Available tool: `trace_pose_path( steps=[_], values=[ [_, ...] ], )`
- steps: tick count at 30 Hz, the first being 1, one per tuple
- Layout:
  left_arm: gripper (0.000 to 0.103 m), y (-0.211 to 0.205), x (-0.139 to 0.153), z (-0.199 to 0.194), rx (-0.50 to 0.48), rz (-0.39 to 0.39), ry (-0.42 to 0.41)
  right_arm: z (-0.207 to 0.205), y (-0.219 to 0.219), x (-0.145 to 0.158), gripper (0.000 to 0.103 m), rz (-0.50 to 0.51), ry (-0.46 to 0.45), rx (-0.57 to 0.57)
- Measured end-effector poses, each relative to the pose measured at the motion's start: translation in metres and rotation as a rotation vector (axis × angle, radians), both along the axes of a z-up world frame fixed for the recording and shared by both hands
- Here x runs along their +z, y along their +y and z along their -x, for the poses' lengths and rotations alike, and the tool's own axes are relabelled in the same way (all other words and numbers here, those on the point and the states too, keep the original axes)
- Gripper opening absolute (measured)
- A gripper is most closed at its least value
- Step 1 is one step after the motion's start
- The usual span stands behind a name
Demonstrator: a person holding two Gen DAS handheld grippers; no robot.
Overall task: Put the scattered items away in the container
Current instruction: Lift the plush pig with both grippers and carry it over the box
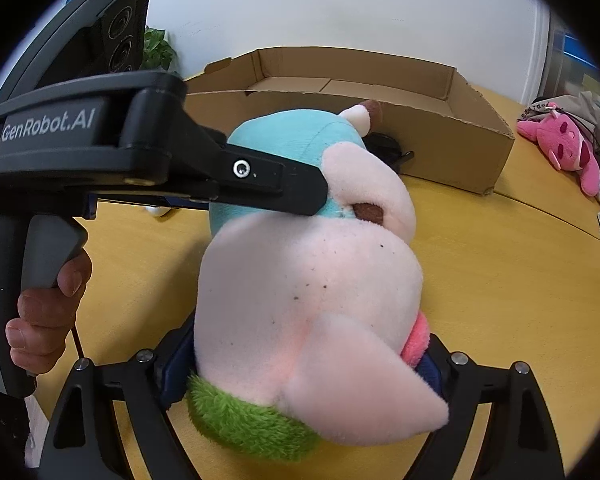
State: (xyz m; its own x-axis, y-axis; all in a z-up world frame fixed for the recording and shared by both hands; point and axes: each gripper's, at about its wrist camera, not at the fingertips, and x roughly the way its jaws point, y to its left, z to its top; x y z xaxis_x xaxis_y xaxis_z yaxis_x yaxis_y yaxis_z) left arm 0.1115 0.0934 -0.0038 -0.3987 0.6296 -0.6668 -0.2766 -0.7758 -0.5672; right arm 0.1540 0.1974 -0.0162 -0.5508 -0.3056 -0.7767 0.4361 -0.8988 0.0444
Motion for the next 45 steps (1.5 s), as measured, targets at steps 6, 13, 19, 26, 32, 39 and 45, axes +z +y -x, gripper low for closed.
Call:
trace_pose_path(
  steps=[6, 13, 19, 26, 32, 39, 45],
  values=[
    [0.086, -0.011, -0.002, -0.021, 0.024, -0.008, -0.003, -0.018, -0.011, 0.000, 0.088, -0.024, -0.001, 0.022],
    [0.086, -0.016, -0.007, -0.025, 0.025, -0.030, -0.009, -0.025, -0.017, 0.000, 0.088, -0.054, 0.006, 0.024],
    [0.087, -0.017, -0.008, -0.023, 0.020, -0.037, -0.012, -0.023, -0.017, -0.001, 0.088, -0.056, 0.004, 0.022],
    [0.087, -0.018, -0.009, -0.023, 0.020, -0.040, -0.012, -0.023, -0.019, -0.002, 0.088, -0.070, 0.005, 0.024],
    [0.084, -0.016, -0.006, -0.026, 0.020, -0.035, 0.001, -0.023, -0.018, -0.001, 0.088, -0.068, 0.001, 0.024],
    [0.081, -0.014, 0.013, -0.030, 0.023, -0.019, 0.034, -0.023, -0.016, 0.007, 0.087, -0.035, 0.001, 0.025],
    [0.081, -0.018, 0.045, -0.030, 0.025, 0.000, 0.090, -0.023, -0.022, 0.033, 0.087, -0.020, 0.055, 0.026]
  ],
)
